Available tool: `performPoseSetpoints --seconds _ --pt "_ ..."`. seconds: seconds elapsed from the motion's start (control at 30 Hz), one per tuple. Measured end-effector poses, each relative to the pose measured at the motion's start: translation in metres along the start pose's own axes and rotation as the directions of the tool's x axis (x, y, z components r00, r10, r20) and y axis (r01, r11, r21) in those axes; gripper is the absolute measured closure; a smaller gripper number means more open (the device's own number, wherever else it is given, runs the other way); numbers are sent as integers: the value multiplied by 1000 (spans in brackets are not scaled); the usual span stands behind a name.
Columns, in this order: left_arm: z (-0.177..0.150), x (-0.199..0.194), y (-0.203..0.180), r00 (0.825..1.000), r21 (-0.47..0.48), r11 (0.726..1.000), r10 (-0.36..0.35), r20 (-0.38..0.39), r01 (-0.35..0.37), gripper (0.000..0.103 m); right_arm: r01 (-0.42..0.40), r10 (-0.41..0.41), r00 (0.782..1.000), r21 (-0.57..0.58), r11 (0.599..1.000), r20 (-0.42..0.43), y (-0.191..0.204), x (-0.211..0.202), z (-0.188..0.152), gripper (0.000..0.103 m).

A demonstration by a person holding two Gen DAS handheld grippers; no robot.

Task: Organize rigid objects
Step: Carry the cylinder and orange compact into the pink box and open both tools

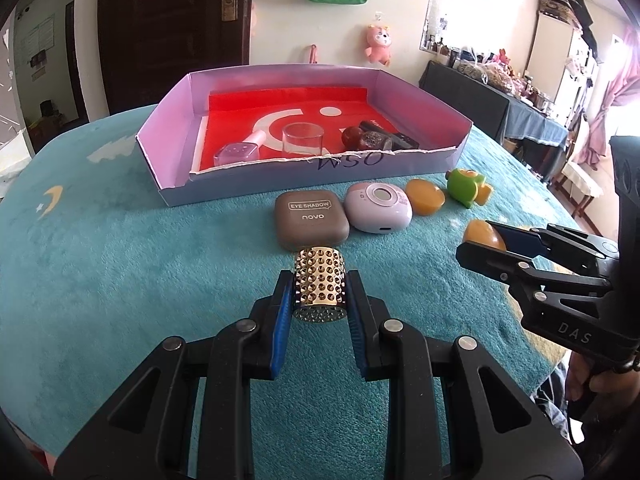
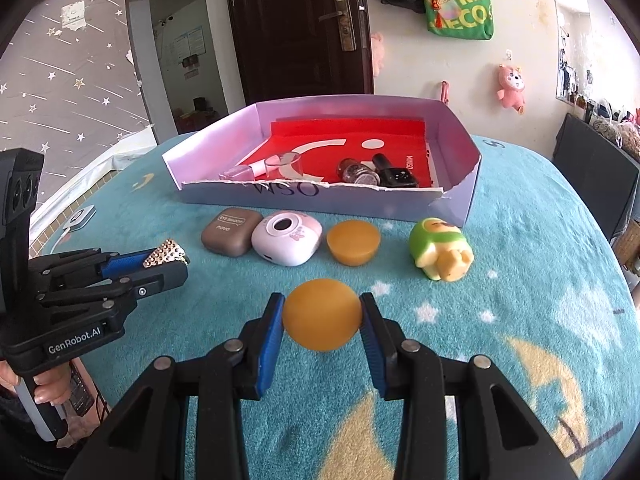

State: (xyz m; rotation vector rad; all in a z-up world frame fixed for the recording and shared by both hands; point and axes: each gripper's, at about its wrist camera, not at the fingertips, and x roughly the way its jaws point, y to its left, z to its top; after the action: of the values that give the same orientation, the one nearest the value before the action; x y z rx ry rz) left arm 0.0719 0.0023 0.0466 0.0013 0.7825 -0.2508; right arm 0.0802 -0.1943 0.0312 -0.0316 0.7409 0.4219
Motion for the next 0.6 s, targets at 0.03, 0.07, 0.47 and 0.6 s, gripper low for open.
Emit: performPoseSetpoints --seconds 0.03,0.07,0.47,0.6 --pt "2 -1 0 1000 2 1000 -3 3 3 79 0 0 1000 -1 1000 0 0 0 0 63" --pt "5 -2 0 1000 5 1000 -7 6 7 79 -2 2 1000 0 1000 1 0 -1 0 63" --pt "134 26 29 987 77 984 -159 9 158 79 -119 123 991 -61 991 58 -16 12 106 63" --pt "162 61 35 984 117 977 -172 -56 177 79 -147 148 989 -118 982 4 -20 43 143 63"
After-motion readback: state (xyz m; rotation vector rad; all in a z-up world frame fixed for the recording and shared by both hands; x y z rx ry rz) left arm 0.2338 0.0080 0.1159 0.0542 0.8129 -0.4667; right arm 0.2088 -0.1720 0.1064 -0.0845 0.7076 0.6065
